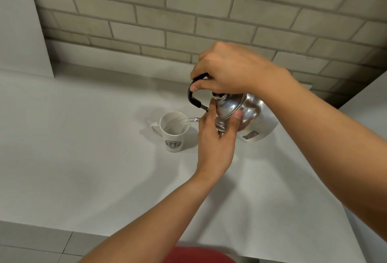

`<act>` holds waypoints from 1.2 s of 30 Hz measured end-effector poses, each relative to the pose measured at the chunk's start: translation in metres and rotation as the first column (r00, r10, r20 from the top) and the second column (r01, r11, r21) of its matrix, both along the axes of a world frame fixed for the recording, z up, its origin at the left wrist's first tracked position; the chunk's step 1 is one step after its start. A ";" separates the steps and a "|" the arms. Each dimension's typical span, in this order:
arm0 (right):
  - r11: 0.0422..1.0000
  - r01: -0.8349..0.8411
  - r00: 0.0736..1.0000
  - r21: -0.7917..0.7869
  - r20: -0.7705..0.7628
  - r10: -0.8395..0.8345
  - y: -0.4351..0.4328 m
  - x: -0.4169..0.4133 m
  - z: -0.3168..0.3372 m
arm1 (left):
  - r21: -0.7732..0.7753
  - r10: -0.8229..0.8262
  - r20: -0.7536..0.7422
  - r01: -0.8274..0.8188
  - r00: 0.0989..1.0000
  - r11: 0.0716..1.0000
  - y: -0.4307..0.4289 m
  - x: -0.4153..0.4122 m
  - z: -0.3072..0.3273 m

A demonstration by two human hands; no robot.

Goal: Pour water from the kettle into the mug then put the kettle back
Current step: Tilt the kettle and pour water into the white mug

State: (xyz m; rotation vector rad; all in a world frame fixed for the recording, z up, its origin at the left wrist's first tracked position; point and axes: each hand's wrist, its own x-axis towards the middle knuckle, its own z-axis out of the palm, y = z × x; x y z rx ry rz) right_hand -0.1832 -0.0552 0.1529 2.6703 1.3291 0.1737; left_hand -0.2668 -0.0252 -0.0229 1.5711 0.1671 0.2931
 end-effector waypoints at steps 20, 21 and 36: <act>0.999 0.012 1.000 -0.046 0.018 -0.012 0.011 0.009 0.002 | -0.130 -0.039 -0.032 0.034 0.999 0.991 0.003 -0.003 0.016; 0.999 0.012 1.000 -0.051 0.016 -0.012 0.012 0.009 0.003 | -0.136 -0.044 -0.032 0.039 0.999 0.990 0.003 -0.003 0.017; 0.994 0.034 0.999 -0.101 -0.035 -0.038 0.023 0.002 0.009 | -0.190 -0.063 -0.046 0.053 0.997 0.980 0.007 -0.007 0.024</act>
